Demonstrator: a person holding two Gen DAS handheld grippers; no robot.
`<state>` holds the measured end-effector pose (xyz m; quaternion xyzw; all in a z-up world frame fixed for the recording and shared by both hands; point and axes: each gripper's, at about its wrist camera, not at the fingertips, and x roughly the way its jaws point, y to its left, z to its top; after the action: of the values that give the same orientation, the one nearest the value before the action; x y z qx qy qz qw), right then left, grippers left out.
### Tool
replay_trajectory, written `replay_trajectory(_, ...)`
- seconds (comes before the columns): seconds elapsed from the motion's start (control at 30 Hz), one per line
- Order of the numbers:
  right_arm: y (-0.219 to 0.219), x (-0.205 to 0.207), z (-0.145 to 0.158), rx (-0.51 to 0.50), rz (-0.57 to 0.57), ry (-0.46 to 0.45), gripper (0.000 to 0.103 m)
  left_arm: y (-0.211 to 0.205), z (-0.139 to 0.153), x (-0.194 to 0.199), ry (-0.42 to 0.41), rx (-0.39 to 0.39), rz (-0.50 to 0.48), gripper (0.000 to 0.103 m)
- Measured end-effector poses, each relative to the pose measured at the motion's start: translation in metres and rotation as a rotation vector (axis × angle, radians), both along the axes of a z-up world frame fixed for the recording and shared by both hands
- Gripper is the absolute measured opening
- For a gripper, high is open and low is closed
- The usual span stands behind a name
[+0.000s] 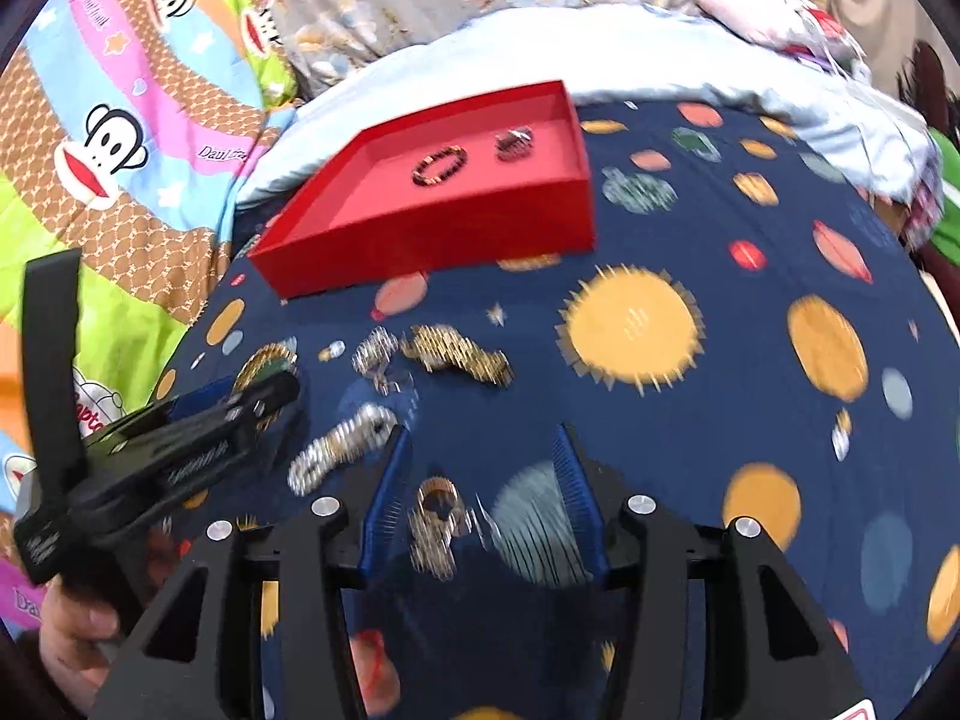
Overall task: Organize jewelry
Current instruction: 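Move both tools back toward the remaining jewelry, then grasp the gold bangle with the left tool while the right tool grasps the gold watch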
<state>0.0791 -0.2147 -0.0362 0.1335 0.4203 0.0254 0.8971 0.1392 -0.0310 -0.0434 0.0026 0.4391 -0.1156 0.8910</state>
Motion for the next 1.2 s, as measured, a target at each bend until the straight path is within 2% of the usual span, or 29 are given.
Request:
replay_trajectory(0.37,0.016,0.055,-0.006,-0.053,0.085,0.006,0.048,0.012,0.011,-0.007,-0.011,-0.008,0.003,0.055)
replay_trajectory(0.67,0.017,0.063,-0.018,-0.066,0.123,0.021,0.047,0.011,0.009,-0.008,0.004,-0.028,-0.009,0.055)
replay_trajectory(0.73,0.018,0.062,-0.018,-0.081,0.123,0.021,0.037,0.011,0.009,-0.008,0.010,-0.033,-0.007,0.055)
replay_trajectory(0.9,0.015,0.058,-0.018,-0.079,0.125,0.035,0.031,0.011,0.008,-0.011,0.013,-0.032,-0.004,0.055)
replay_trajectory(0.93,0.014,0.054,-0.018,-0.077,0.123,0.043,0.025,0.011,0.009,-0.011,0.013,-0.033,-0.003,0.055)
replay_trajectory(1.0,0.012,0.047,-0.018,-0.082,0.109,0.059,0.021,0.013,0.009,-0.011,0.014,-0.036,-0.001,0.055)
replay_trajectory(1.1,0.008,0.037,-0.017,-0.058,0.102,0.070,0.021,0.012,0.008,-0.012,0.015,-0.035,-0.003,0.055)
replay_trajectory(1.17,0.007,0.035,-0.017,-0.059,0.101,0.069,0.027,0.011,0.008,-0.013,0.016,-0.036,-0.004,0.055)
replay_trajectory(1.2,0.007,0.036,-0.015,-0.069,0.097,0.060,0.034,0.011,0.008,-0.013,0.016,-0.037,-0.006,0.055)
